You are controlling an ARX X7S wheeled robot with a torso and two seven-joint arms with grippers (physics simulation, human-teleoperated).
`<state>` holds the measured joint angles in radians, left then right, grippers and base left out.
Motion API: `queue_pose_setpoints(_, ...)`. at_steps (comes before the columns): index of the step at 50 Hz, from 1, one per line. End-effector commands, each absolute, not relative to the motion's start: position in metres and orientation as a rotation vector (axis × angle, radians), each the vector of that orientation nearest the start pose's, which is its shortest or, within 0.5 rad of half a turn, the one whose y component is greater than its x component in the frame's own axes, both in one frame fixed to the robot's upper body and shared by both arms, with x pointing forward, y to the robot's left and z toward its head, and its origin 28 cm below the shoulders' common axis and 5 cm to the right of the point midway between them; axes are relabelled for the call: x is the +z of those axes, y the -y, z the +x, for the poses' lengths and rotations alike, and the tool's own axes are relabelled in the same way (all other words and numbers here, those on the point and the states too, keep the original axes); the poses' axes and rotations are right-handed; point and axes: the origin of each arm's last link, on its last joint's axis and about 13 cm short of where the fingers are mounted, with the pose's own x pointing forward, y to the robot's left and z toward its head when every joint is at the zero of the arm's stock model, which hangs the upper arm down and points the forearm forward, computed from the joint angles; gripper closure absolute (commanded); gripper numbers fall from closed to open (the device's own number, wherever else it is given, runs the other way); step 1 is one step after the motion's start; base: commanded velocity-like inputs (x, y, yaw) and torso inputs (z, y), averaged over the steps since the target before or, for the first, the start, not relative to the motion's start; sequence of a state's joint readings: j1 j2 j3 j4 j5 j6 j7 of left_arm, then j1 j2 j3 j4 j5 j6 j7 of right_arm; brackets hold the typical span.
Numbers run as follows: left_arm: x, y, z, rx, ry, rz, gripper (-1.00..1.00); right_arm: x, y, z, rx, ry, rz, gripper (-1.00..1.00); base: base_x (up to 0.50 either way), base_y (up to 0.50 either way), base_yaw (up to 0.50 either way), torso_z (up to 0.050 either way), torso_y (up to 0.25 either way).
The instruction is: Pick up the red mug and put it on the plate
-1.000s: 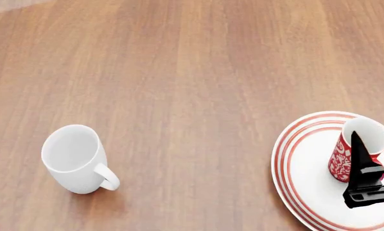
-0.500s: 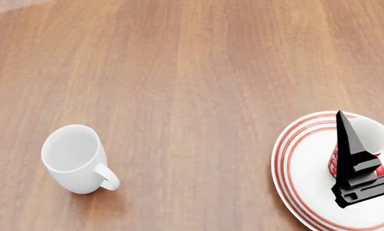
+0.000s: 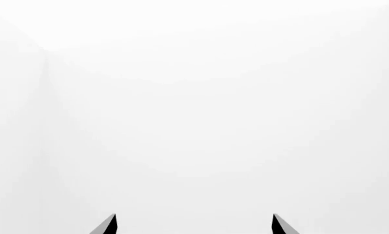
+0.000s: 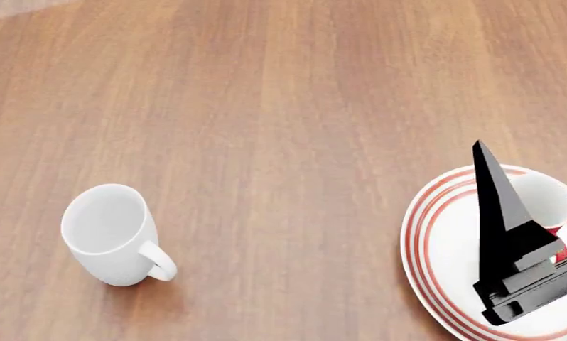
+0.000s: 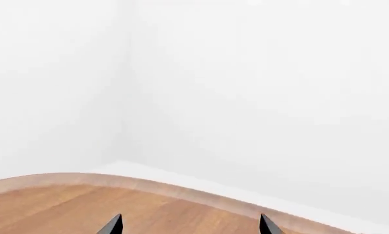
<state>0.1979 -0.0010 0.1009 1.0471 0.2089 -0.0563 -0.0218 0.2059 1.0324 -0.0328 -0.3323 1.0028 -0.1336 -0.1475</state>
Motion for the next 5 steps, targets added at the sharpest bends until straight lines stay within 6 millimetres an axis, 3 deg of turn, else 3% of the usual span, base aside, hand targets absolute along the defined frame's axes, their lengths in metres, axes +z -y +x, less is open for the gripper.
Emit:
queue_pose_setpoints(1,0.1845,-0.1969,0.1213,0.029,0.802,0.127,-1.00,0.2340,0.2335,0.2104,0.509,0.559,-0.093,-1.00,0.00,0.00,0.00,0.000,0.000)
queue_pose_setpoints(5,0.1848,-0.1965,0.1218,0.028,0.802,0.129,-1.00,0.2398,0.2310,0.2045,0.532,0.591,-0.102,-1.00,0.00,0.00,0.00,0.000,0.000)
